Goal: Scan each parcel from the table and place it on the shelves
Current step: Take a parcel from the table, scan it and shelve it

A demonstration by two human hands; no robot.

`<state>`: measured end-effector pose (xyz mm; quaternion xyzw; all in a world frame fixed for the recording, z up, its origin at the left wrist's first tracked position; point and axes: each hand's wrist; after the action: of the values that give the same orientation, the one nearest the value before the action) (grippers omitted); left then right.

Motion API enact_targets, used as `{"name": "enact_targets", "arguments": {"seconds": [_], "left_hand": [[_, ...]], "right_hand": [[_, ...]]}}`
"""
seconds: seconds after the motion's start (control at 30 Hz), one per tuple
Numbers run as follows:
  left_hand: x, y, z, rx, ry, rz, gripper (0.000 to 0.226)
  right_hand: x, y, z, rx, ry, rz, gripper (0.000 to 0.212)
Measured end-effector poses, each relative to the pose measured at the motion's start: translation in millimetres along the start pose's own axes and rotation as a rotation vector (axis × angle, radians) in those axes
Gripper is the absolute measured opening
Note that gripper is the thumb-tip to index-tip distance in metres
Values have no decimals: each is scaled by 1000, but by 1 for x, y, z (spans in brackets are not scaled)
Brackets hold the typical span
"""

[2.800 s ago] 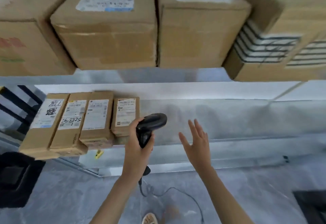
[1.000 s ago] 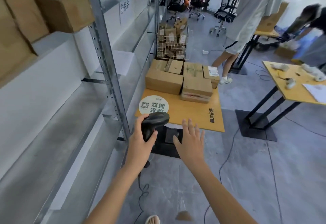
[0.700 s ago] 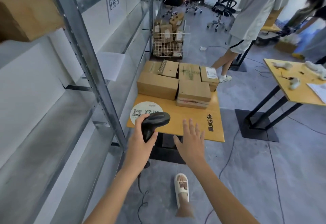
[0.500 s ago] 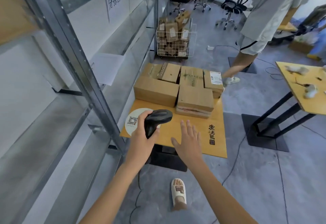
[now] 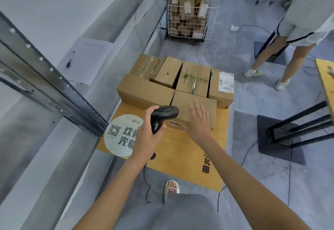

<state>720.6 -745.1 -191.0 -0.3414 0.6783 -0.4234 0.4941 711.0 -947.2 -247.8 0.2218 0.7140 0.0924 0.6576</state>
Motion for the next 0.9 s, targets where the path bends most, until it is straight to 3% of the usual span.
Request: {"name": "enact_targets", "arguments": {"seconds": [0.1,0.37,0.63,0.77,0.9], "left_hand": [[14,1,13,-45,-15,1,65],[31,8,20,-96,-12,21,61],[38,15,14,-121,-96,-19,64],[40,13,16,-112,-124,-38,64],[39,10,16,-99,-145,-78,61]], "right_hand": [[-5,-30,30,19,82,-5,107],[-9,-71,72,-138,336,-161,138],[4,-67,31,-174,326,-312,128],[14,-61,1,-77,258,-238,123],[6,-65,-8,46,322,-149,119]]}}
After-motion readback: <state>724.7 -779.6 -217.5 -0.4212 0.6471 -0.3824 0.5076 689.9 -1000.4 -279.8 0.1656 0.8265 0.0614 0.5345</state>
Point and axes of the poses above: each hand's wrist, its own z-axis towards the middle knuckle, its own x-axis out of the palm, y = z × x, and after that the axes turned 9 degrees about -x, right-handed
